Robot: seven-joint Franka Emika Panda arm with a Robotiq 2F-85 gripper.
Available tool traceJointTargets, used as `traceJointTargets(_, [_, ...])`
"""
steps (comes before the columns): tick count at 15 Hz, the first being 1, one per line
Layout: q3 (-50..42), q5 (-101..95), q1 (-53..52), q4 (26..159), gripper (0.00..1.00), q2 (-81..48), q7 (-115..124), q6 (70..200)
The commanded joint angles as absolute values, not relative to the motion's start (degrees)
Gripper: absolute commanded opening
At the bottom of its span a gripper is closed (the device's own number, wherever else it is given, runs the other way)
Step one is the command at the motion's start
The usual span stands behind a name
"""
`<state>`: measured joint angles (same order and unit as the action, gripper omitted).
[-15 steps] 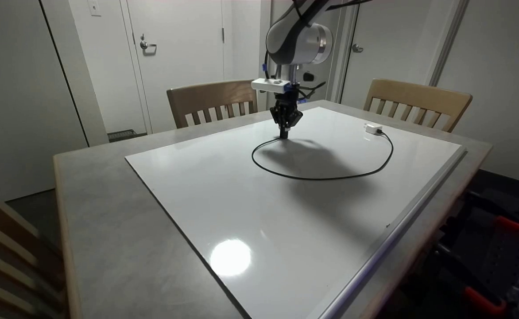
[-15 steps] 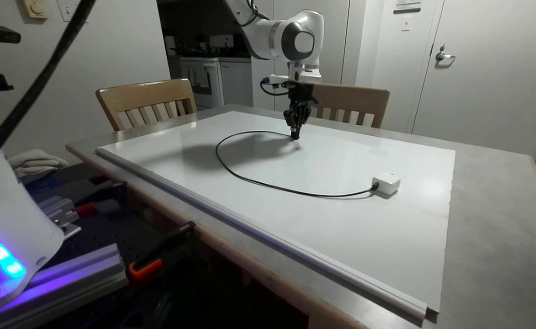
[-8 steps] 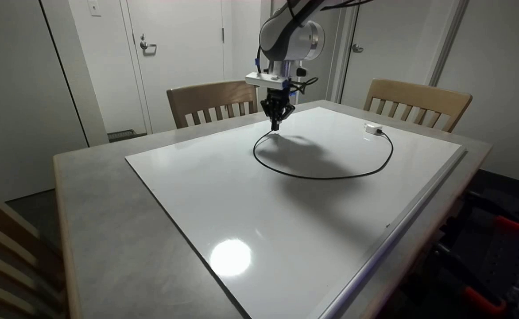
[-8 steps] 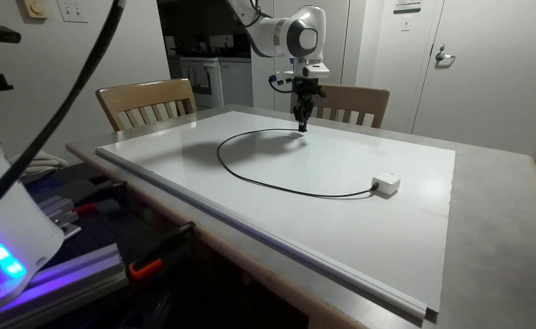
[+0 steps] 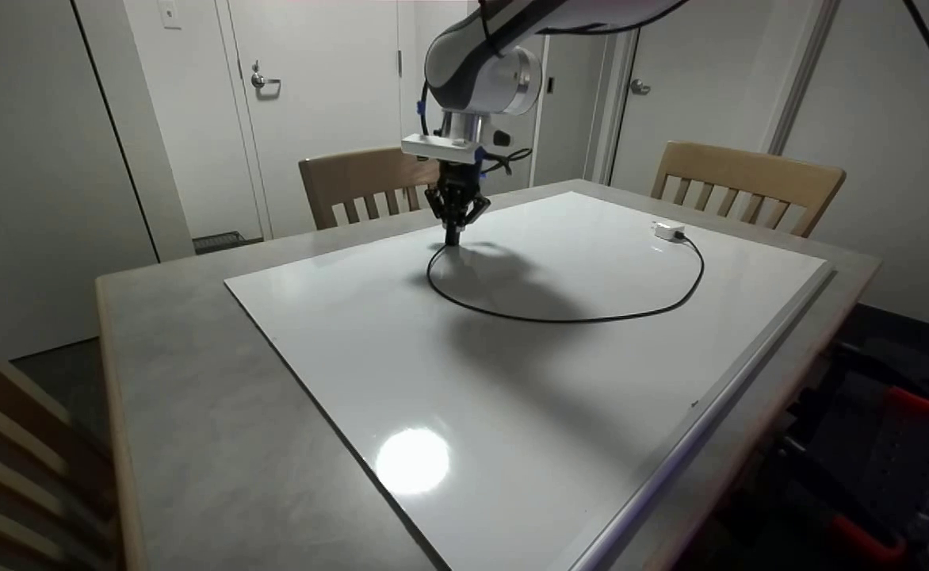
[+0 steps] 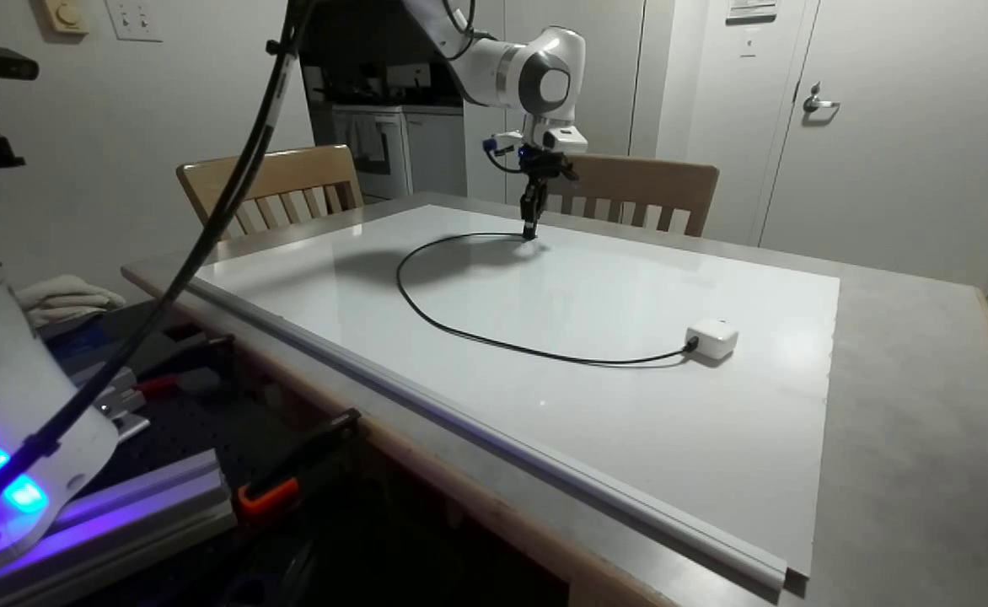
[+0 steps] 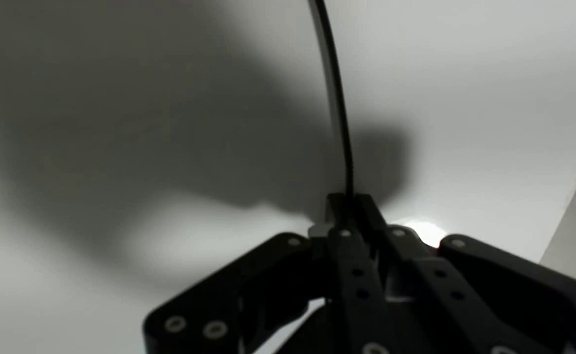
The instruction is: Straighten the charger on the table
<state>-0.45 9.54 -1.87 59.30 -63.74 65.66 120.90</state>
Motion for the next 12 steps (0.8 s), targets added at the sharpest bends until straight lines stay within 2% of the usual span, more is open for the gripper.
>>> traceJointTargets(1, [-1.0,10.1,-2.3,58.4,0.07,-64.2,65.4,120.4])
traceJointTargets(10, [-1.0,10.1,-2.2,57.3,0.07,-64.8,65.4,119.8])
traceJointTargets(11, [-0.9,10.1,-2.1,57.2,0.02,-64.9,65.0,119.6])
traceJointTargets(12, [-0.6,9.8,-2.0,56.4,0.02,-65.3,63.7,119.2])
